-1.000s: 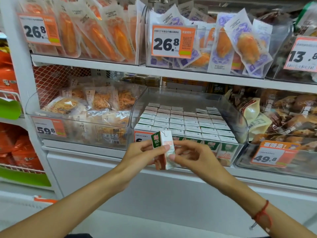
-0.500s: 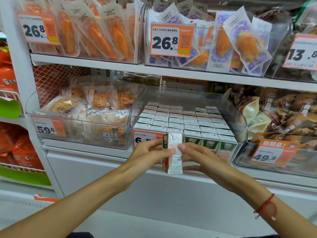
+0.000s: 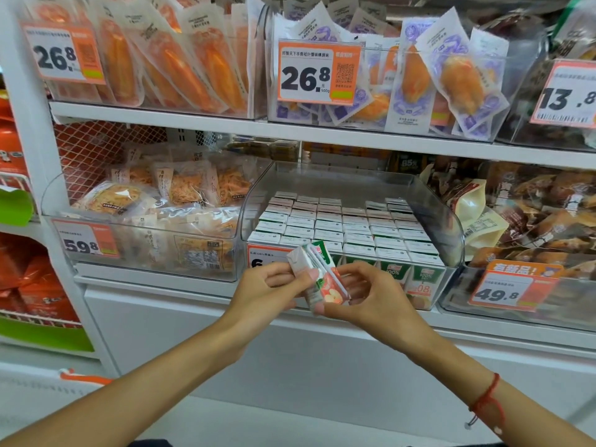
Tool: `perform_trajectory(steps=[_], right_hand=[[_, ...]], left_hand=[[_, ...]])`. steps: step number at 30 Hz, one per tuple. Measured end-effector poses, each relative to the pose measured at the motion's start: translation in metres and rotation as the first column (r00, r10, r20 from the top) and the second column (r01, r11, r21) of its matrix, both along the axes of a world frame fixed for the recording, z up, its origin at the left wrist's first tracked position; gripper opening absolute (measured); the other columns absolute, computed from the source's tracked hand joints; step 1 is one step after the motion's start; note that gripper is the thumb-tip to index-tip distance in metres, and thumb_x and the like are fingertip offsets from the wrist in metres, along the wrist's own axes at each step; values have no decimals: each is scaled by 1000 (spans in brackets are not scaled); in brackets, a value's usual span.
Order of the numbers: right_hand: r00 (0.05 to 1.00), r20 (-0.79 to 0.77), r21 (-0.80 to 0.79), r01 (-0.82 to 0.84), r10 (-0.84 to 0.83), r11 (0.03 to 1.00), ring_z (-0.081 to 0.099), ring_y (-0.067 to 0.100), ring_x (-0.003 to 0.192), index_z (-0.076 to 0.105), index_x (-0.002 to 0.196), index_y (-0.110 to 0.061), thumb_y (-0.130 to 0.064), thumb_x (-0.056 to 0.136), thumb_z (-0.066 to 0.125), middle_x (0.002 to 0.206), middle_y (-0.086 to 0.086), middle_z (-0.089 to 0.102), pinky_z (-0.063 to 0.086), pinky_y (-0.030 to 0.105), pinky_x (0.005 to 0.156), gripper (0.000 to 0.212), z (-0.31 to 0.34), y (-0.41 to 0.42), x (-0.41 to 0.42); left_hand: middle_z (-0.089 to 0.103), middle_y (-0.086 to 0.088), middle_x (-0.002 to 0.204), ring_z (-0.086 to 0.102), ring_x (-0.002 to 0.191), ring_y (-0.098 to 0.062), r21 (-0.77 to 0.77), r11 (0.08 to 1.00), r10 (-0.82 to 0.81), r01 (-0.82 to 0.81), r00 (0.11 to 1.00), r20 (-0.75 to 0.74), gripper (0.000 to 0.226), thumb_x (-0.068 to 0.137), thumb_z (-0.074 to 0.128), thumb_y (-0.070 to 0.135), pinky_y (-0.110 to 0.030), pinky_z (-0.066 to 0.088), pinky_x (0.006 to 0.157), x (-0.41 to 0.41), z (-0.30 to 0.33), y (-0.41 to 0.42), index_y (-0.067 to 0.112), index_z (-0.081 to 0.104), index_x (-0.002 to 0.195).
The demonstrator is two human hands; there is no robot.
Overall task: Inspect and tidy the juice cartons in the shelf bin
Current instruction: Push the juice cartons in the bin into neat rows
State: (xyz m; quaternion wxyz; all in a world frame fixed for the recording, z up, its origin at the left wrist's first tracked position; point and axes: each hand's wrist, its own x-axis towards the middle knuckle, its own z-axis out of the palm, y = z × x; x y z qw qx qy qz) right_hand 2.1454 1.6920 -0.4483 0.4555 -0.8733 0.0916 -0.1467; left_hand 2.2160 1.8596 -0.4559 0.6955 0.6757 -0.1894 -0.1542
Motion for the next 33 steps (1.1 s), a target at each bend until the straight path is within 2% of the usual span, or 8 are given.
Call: perform_trajectory(steps=[3, 7, 10, 12, 16, 23, 28, 33], right_hand=[[997, 65, -80, -42, 48, 996, 61, -1, 80, 63, 107, -28, -39, 60, 90, 88, -12, 68, 51, 13, 70, 56, -3, 4, -1], [989, 108, 108, -111, 99, 988, 68, 9, 84, 69, 103, -29, -45, 74, 75, 89, -8, 72, 58, 28, 79, 34, 7, -2, 0], [982, 147, 175, -148, 122, 973, 69, 7, 88, 69, 101, -35, -36, 87, 64, 92, -12, 73, 58, 23, 74, 15, 12, -6, 0], [974, 165, 152, -179, 154, 972, 67, 6, 93, 65, 110, -37, -29, 89, 64, 100, -10, 72, 56, 20, 75, 22, 12, -8, -1], [942, 240, 64, -257, 235, 964, 66, 11, 97, 64, 115, -39, -31, 77, 73, 108, -18, 70, 58, 27, 80, 40, 16, -11, -6], [925, 277, -8, -268, 259, 963, 66, 8, 103, 64, 106, -23, -26, 73, 78, 107, -18, 71, 55, 18, 76, 36, 14, -15, -13], [926, 301, 22, -244, 226, 970, 68, 12, 98, 66, 112, -24, -25, 76, 77, 105, -12, 72, 57, 24, 80, 38, 13, -14, -13], [938, 316, 71, -173, 142, 982, 68, 7, 92, 57, 125, -38, -35, 75, 69, 102, -8, 69, 57, 19, 74, 52, 13, -7, -13]], left_hand=[[77, 9, 91, 73, 87, -5, -33, 999, 15, -15, 1000, 3, 19, 82, 76, 22, -14, 55, 66, -1, 0, -1, 30, 71, 99], [76, 11, 99, 71, 95, -5, -42, 998, -37, 38, 999, 7, 27, 84, 75, 23, -16, 57, 76, 4, 7, 6, 29, 69, 110], [75, 8, 107, 70, 99, -6, -11, 995, -96, 97, 994, 57, 39, 82, 76, 22, -17, 56, 79, 5, 12, 8, 26, 66, 120], [73, 9, 110, 68, 101, -3, 21, 992, -126, 124, 980, 155, 43, 80, 77, 18, -15, 54, 81, 4, 13, 9, 27, 65, 121], [73, 9, 113, 65, 110, -5, 0, 987, -157, 163, 955, 252, 49, 76, 79, 2, -15, 51, 90, 6, 12, 12, 19, 67, 120], [72, 16, 112, 64, 112, -4, 61, 986, -167, 156, 900, 403, 52, 72, 81, 0, -14, 50, 90, 9, 8, 11, 33, 70, 110], [67, 19, 121, 60, 117, -2, 101, 977, -213, 189, 894, 395, 49, 77, 79, 12, -18, 48, 97, 11, 11, 12, 36, 66, 118], [68, 14, 121, 64, 112, -3, 32, 958, -286, 285, 936, 204, 47, 77, 75, 30, -20, 53, 90, 7, 17, 16, 38, 62, 121]])
